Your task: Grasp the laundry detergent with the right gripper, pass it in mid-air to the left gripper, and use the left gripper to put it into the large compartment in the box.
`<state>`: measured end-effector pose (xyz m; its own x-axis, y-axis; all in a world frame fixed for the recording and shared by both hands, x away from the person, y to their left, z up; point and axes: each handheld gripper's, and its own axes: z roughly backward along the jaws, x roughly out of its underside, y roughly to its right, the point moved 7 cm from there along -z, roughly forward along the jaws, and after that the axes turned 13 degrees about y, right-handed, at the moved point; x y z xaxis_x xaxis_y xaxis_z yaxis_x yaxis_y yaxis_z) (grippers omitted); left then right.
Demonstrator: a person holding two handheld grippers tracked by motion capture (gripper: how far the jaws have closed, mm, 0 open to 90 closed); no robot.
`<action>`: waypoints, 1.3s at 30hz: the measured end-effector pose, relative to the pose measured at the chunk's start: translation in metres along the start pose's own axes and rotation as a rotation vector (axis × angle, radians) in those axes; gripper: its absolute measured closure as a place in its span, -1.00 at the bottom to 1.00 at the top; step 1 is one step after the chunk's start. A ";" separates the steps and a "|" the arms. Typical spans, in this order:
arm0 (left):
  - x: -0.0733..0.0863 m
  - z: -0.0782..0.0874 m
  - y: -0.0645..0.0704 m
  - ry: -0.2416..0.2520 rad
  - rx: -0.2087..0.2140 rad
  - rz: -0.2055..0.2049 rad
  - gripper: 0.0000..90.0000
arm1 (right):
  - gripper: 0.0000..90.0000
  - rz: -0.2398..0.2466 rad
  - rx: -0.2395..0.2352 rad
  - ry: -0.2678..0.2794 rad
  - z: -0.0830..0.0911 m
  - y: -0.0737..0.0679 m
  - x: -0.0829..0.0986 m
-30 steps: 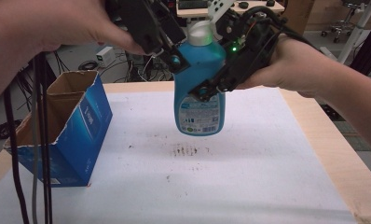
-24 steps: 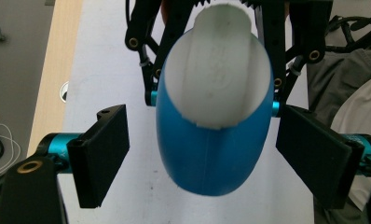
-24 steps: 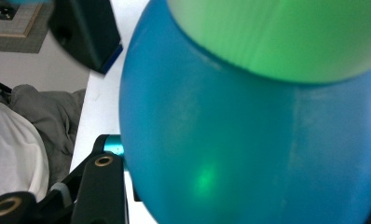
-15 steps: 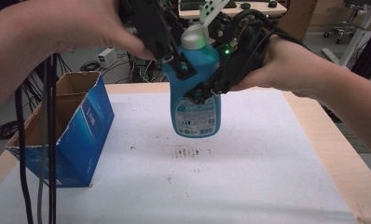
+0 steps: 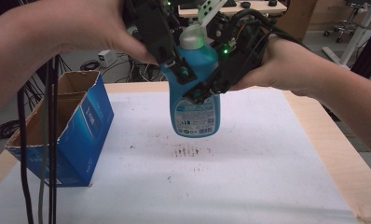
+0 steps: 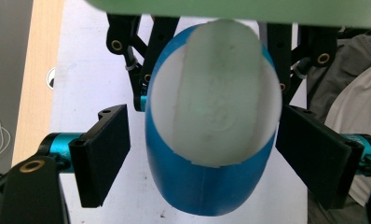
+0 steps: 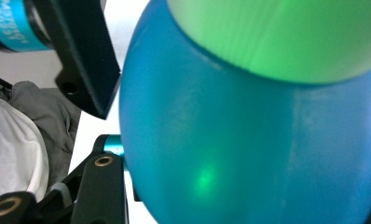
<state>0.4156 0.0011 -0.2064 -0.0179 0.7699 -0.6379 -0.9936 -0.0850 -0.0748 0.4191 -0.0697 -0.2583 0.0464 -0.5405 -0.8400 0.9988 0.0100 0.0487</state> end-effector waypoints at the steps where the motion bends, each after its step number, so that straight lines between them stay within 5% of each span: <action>1: 0.000 0.000 0.000 -0.003 -0.001 -0.001 -0.60 | -0.01 0.000 0.000 0.000 0.000 0.000 0.000; 39: 0.003 0.000 0.003 -0.027 0.018 0.019 -0.34 | -0.01 0.001 -0.006 0.004 -0.005 0.000 0.001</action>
<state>0.4127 0.0034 -0.2089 -0.0400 0.7849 -0.6184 -0.9949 -0.0889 -0.0485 0.4189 -0.0660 -0.2619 0.0479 -0.5372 -0.8421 0.9988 0.0159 0.0467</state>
